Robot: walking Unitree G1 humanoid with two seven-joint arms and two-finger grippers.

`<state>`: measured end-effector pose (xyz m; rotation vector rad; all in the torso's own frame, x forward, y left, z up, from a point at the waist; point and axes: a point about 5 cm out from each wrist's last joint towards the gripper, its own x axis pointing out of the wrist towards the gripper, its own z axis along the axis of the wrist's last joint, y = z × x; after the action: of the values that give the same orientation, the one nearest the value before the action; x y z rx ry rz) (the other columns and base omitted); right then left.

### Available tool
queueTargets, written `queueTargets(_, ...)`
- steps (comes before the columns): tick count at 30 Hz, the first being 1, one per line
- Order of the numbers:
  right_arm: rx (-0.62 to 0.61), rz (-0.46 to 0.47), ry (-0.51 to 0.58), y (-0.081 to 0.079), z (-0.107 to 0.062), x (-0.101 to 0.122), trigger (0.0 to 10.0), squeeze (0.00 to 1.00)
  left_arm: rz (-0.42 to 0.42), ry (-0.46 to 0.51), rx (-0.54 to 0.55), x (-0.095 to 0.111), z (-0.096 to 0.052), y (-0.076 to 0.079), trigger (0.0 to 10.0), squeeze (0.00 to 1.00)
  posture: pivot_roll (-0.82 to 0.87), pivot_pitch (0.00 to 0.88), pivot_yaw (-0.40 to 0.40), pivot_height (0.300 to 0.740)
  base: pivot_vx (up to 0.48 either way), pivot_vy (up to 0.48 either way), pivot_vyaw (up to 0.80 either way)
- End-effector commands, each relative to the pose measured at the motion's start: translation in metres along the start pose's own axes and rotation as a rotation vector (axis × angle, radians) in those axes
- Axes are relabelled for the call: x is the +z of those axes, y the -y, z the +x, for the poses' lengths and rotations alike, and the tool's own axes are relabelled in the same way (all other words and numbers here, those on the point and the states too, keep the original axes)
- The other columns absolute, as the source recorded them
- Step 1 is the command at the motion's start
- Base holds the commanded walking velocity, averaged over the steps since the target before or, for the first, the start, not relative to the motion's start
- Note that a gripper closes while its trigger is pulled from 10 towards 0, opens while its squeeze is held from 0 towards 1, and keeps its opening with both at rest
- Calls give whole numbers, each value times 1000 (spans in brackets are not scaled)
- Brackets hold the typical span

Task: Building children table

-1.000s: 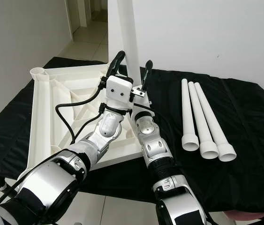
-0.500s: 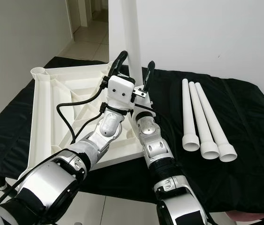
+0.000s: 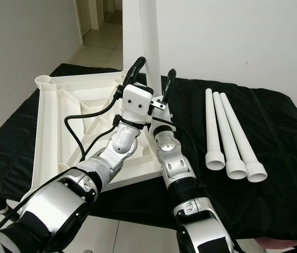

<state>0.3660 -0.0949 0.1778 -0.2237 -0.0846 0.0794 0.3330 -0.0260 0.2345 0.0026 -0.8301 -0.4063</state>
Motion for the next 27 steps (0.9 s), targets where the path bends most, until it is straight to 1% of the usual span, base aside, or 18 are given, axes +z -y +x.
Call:
queueTargets(1,-177,67,-63,42,0,-12,10000,0,-500,461,313,187,73,-215,10000,0,39,0,0,740,0,0,0)
queueTargets(2,-177,68,-63,42,0,-12,10000,0,-500,468,309,189,73,-215,10000,0,39,0,-39,740,0,0,0)
queueTargets(27,-177,68,-63,42,0,-12,10000,0,-500,468,309,189,73,-215,10000,0,39,0,-39,740,0,0,0)
